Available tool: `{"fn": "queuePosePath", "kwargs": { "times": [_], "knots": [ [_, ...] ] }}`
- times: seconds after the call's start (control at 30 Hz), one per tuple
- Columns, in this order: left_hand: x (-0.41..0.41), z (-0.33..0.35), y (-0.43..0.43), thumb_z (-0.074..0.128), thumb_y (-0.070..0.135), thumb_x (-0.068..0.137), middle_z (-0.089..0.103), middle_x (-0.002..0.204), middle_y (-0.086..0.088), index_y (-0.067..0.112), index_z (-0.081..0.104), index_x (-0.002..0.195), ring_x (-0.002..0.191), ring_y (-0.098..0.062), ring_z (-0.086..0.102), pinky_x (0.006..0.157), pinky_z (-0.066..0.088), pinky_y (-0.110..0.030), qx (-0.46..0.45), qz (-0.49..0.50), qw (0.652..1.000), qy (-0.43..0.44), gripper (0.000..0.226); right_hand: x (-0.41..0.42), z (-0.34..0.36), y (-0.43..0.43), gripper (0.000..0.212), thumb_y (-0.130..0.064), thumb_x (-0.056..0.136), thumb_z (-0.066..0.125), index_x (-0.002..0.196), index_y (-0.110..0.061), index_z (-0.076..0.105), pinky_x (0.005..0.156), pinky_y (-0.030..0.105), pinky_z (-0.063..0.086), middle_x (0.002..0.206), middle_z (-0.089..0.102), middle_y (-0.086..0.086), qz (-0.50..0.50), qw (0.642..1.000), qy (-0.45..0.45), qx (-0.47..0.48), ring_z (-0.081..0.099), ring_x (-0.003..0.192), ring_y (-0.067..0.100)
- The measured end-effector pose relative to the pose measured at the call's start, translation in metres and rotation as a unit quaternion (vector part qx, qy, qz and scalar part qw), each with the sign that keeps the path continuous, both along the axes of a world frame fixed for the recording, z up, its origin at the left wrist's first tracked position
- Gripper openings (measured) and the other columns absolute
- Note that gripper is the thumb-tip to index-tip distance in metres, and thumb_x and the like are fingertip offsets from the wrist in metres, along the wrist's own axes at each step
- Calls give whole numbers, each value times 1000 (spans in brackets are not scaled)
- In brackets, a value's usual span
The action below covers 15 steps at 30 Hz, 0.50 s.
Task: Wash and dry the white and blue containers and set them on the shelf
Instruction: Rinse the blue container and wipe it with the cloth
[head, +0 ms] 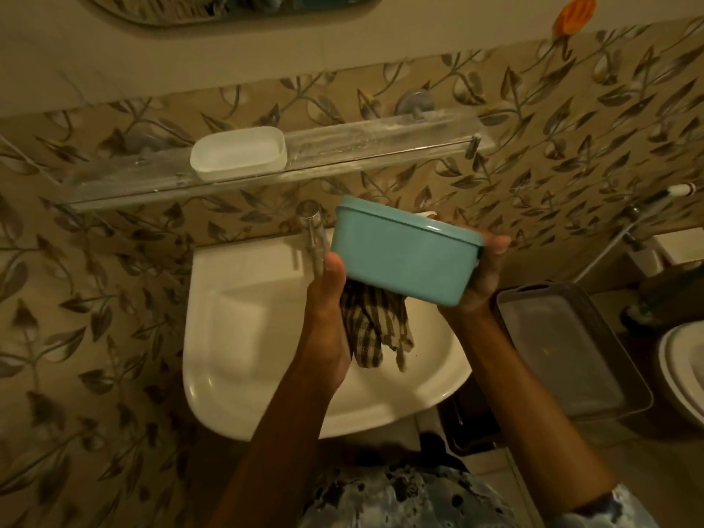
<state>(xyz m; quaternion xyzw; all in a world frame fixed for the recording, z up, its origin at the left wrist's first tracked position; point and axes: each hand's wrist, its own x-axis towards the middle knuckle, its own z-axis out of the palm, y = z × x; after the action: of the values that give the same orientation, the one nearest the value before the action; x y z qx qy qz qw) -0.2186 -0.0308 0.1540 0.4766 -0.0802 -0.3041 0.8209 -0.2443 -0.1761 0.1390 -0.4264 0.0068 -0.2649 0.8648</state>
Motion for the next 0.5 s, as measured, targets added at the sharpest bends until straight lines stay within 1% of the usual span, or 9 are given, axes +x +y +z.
{"fn": "queuePosePath", "kwargs": {
  "times": [0.07,0.1,0.13,0.17,0.23,0.3,0.37,0.43,0.5],
  "knots": [
    [2,0,0,79,67,48,69,115,-9,27,71,103,110,-25,64,93,53,-44,12,28,999,-25,68,2,-4,-4,54,-70,69,66,71,-17,72,66,42,47,74,61,17,-81,990,27,-116,59,73,35],
    [5,-2,0,82,62,50,70,113,-8,27,72,100,109,-25,64,94,52,-45,25,46,998,-31,62,2,-3,-6,51,-63,79,60,75,-14,70,68,48,43,79,58,20,-105,981,27,-164,55,75,39],
    [7,-3,1,82,54,54,70,112,-9,25,72,100,108,-25,65,95,51,-46,34,62,997,-34,56,2,-6,-10,50,-50,85,55,76,-3,66,69,50,43,84,58,21,-125,968,33,-216,54,78,41],
    [9,-4,2,80,47,59,70,112,-9,23,70,103,108,-26,65,94,51,-46,42,74,996,-40,51,1,-5,-14,39,-36,87,50,81,0,62,71,49,45,88,60,19,-135,953,36,-268,57,82,38],
    [13,-5,4,76,40,62,70,113,-7,20,63,112,107,-23,66,88,53,-41,73,105,989,-76,56,-4,-1,-21,20,-18,85,45,90,-6,61,77,40,50,91,64,7,-148,921,54,-357,61,88,23],
    [11,-4,3,80,41,57,69,111,1,22,59,115,103,-11,66,80,56,-29,139,155,967,-150,64,-5,3,-22,20,-5,85,46,95,-12,62,79,39,53,95,64,-7,-168,882,92,-431,61,92,12],
    [4,-3,-2,84,44,50,64,110,8,25,55,113,100,-2,64,72,55,-18,211,197,929,-231,72,-2,10,-12,26,0,86,44,93,-15,63,75,32,53,91,65,-11,-149,881,102,-436,61,89,7],
    [-5,-2,-9,85,51,46,57,112,10,24,50,115,104,-5,61,75,58,-26,276,215,894,-282,83,2,15,4,29,-5,86,37,84,-20,62,65,17,46,80,64,-18,-121,916,88,-372,59,78,0],
    [-11,-1,-12,84,54,47,53,112,14,21,49,119,110,-6,55,84,55,-32,290,206,881,-312,87,5,17,14,29,-21,87,34,74,-26,59,58,13,42,69,62,-16,-151,940,87,-295,58,68,-3]
  ]
}}
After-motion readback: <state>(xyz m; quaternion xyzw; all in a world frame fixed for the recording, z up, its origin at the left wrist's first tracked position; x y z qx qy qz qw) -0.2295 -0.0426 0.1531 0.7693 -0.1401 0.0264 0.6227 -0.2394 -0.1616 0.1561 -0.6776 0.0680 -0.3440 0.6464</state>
